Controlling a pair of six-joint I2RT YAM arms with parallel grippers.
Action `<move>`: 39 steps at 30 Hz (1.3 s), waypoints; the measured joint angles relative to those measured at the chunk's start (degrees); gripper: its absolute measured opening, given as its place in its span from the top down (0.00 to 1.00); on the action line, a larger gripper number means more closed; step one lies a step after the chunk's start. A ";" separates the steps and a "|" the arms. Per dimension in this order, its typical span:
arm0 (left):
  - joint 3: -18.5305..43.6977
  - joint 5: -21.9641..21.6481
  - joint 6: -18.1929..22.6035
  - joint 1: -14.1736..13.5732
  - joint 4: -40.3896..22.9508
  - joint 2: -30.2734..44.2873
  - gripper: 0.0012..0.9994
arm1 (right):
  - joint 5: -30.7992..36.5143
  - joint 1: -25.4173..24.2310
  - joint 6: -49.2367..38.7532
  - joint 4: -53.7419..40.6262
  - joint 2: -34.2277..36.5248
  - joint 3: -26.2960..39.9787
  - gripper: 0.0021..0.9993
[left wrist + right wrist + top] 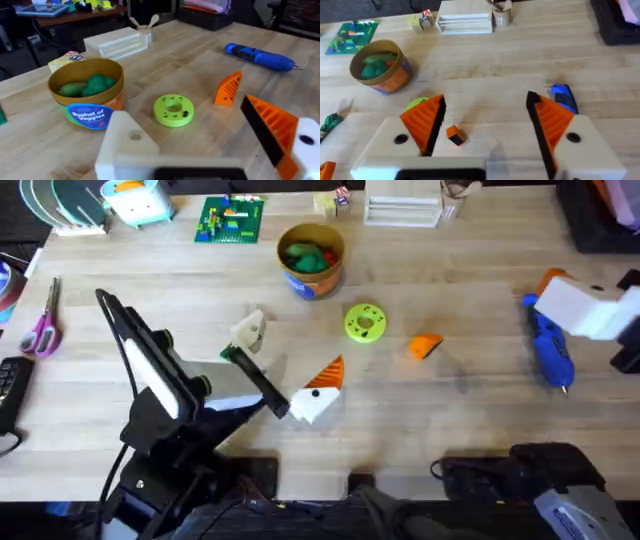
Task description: Pick up the gripper from the table and insert it into the empty holder that is missing its gripper. Then pick up a screw, insert it into the mounting hole, and use the screwdriver to tighten it. Finally, clean up the table by picking up the vegetable and placing it into the bucket.
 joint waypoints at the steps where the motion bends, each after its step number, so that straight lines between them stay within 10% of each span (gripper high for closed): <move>1: 0.00 0.05 0.58 0.00 0.00 0.34 0.01 | 0.00 0.00 0.00 0.02 0.00 0.00 0.01; 27: -0.09 2.82 -0.40 0.00 3.10 3.37 0.01 | -4.32 -0.01 1.68 -1.36 0.38 0.00 0.01; 39: -0.09 2.81 -0.80 0.00 3.10 3.36 0.01 | -13.51 5.99 -0.39 -10.38 21.66 0.02 0.01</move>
